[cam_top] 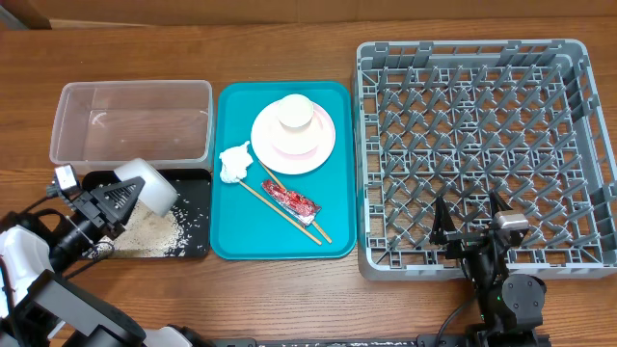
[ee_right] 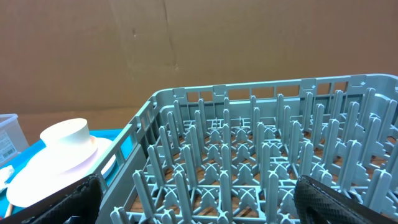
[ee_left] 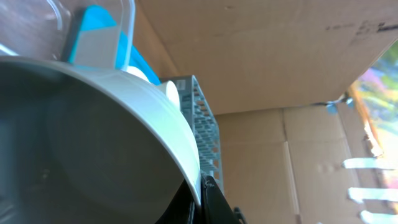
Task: Sort waste into correct bins and load items into the dishwasher
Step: 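Tip the bowl with the left gripper to dump rice onto black tray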
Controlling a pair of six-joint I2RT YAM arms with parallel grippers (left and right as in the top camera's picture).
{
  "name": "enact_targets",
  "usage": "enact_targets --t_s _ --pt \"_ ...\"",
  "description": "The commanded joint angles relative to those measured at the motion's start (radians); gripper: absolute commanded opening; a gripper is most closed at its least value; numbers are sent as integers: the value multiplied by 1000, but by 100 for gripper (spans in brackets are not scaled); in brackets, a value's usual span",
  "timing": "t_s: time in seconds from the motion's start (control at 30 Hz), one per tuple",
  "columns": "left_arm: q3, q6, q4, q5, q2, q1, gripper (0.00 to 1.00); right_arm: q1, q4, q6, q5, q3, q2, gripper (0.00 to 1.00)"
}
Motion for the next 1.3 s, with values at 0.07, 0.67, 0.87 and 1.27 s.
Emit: enact_targets --t_s 0.07,0.67,0.87,1.27 --pt "-2 -18 8 21 -7 8 4 5 6 7 5 -11 -10 100" --pt "-1 92 -216 -195 -6 6 4 5 6 7 5 -11 -10 100" --pt "2 130 -293 -195 -14 -9 4 5 6 7 5 -11 -10 100" --pt "173 109 -380 -200 -54 -219 4 5 6 7 5 -11 -10 100"
